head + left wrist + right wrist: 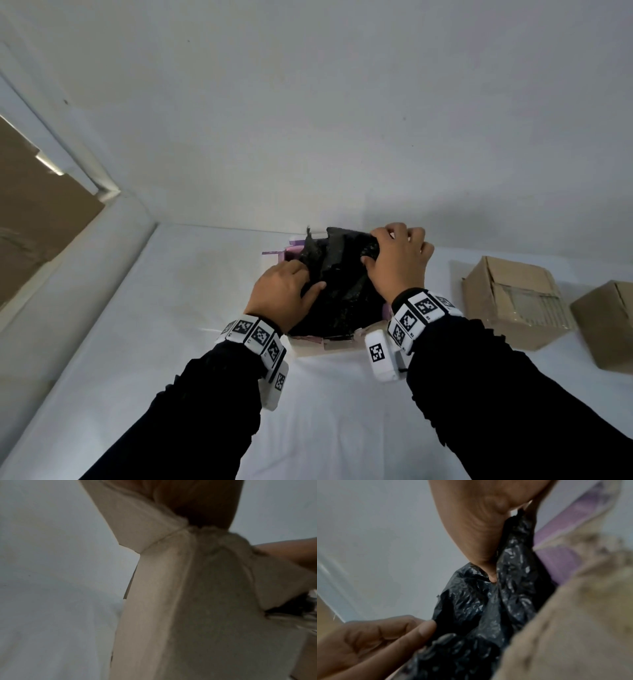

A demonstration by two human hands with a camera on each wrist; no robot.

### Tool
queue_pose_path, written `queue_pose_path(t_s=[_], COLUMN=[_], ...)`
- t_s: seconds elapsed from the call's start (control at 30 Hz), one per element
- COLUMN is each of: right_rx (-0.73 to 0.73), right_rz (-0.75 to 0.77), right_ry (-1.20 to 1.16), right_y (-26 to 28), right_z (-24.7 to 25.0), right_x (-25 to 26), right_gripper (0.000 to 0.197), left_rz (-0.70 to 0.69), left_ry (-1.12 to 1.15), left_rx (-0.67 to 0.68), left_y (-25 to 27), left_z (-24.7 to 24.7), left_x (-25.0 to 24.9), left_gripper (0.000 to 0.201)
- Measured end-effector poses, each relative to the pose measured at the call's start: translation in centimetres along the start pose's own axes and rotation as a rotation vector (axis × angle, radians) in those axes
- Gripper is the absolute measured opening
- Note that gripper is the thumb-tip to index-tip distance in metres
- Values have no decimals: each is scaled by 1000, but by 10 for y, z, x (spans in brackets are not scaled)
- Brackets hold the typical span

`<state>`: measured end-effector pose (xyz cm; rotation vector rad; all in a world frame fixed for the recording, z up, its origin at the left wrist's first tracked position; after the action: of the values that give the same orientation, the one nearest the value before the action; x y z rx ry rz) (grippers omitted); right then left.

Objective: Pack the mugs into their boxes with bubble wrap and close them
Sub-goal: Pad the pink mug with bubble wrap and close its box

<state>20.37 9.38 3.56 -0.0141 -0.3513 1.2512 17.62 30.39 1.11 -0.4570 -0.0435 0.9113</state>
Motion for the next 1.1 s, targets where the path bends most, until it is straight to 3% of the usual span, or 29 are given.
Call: queue_pose_path(t_s=[0.1,0.33,0.57,0.63,0.73,0.87,0.97,1.1], right_rx=[-180,-211,167,195,182,198,208,376], right_rz=[108,613,488,499,472,475,506,405], right_ry=[-65,-108,2,37,127,293,240,183], right_y=[0,19,18,21,21,16,11,13], right_z=[2,-1,-14,-19,-28,-30,-30,-31], right_x=[1,6,8,11,13,19,21,30], right_gripper=[17,24,30,43,57,47,39,48], left_rz=[2,47,107,131,166,149,127,115], left_ry=[-72,-134,-333,-336,-348,-374,-409,-407], left_rx=[49,133,293,345,431,474,486,504], left_y=[-1,-6,-13,-14,-18,-23,-22,-22], left_z=[0,-1,-10,-10,-14,-17,-17,-15], left_x=[0,-2,0,-3,-5,-3,0,1], left_gripper=[32,33,7,7,22,28,32,27])
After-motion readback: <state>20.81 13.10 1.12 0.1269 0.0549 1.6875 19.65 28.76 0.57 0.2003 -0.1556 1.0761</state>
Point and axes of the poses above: each hand's wrist, its own y-axis away from the middle knuckle, its own z-axis out of the back of the hand, x = y × z, the point moved 1 cm from there along -y, towards the middle knuckle, and after that the axes turned 13 degrees about -z, right-handed, at the moved point
